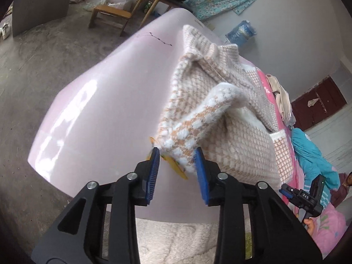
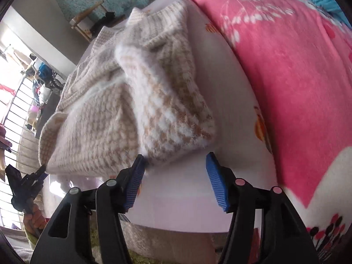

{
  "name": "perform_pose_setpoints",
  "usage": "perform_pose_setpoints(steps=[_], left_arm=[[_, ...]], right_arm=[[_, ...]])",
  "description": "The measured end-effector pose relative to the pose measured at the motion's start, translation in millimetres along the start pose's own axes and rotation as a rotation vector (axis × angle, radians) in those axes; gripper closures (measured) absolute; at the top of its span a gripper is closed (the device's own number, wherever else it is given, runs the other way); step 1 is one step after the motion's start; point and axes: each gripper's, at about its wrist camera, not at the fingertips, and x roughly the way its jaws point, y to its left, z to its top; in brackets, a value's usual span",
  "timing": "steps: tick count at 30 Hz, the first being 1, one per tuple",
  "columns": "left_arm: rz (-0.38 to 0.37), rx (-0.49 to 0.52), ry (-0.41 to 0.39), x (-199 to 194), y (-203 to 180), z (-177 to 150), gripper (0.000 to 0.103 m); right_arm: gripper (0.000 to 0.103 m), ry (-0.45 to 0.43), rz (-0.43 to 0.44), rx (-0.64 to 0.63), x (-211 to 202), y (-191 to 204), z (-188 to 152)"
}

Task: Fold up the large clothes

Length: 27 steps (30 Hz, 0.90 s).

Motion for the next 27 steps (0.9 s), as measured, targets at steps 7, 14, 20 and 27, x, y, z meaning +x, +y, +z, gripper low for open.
perform_pose_setpoints(steps=[7,14,20,27], left_arm=[[0.092,0.118,-0.203,-47,-10,27,0.07],[-0.023,0.363,-0.09,20,-102,34,0.07],[-0.066,0.424,-0.006,71,-122,37,0.068],[0.039,0.244,-0.032,84,-59,75,0.065]], right_arm=[[0.04,-0.133,-0.058,-0.077,-47,11,16],[0.04,-0.168,-0.02,-0.259,-4,73,75],[0.04,-0.099,0.149,-0.279,31,93,102],[0.04,-0.076,0.051,-0.145,61,39,120]])
